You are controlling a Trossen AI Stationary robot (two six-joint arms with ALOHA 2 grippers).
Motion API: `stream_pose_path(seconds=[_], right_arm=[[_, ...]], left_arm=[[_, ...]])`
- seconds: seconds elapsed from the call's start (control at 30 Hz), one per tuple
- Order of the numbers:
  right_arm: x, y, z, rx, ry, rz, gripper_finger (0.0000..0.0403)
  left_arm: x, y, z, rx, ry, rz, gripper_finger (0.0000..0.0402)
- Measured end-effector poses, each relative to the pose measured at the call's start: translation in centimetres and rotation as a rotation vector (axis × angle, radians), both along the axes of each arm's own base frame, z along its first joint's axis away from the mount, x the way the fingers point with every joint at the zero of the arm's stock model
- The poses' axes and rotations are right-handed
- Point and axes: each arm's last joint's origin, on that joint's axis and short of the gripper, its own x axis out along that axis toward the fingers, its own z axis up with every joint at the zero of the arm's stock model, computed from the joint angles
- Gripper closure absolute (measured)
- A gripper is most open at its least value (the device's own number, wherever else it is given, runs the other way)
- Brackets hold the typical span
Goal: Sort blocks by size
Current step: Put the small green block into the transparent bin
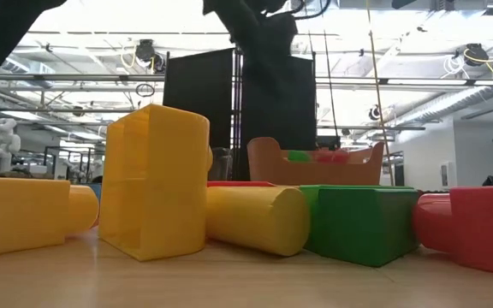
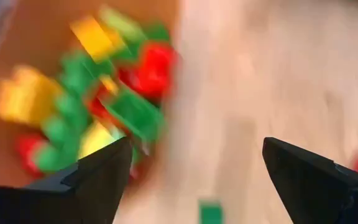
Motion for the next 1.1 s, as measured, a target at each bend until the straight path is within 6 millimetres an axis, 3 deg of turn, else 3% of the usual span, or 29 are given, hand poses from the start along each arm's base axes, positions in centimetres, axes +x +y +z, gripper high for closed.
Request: stream_pose_path(seconds=[0.1,0.27,0.5,0.67,0.77,1.1], right_arm=[[0.0,0.0,0.0,-0.014,0.010,0.014,0.0399],[0.0,0.0,0.0,-0.028,0.021,0.028,0.0399],[-0.1,0.0,-0.1,-0.055,0.045,0.052,0.0399],[-0.1,0.0,-0.1,-0.053,0.051,0.052,0.0399],[-0.2,-0.1,-0.2,-0.053,0.060,0.048,0.0399],[-0.1,-0.1,-0.1,-0.058,0.055,0.039,0.0399]], left_arm=[[-0.2,-2.5,-1.7,-0.030,0.107,-0.046,0.0052],[0.6,-6.8,-6.1,-0.003,0.110,-0.046,0.0063],[-2.1,-9.5,-9.8,0.165,0.065,0.089,0.0068],[-4.6,-9.3,-12.9,0.130,-0.069,0.193,0.0069],[-5.0,-9.3,-14.1,0.120,-0.172,0.198,0.0069],[-7.7,-9.1,-18.9,0.164,-0.183,0.193,0.0069]])
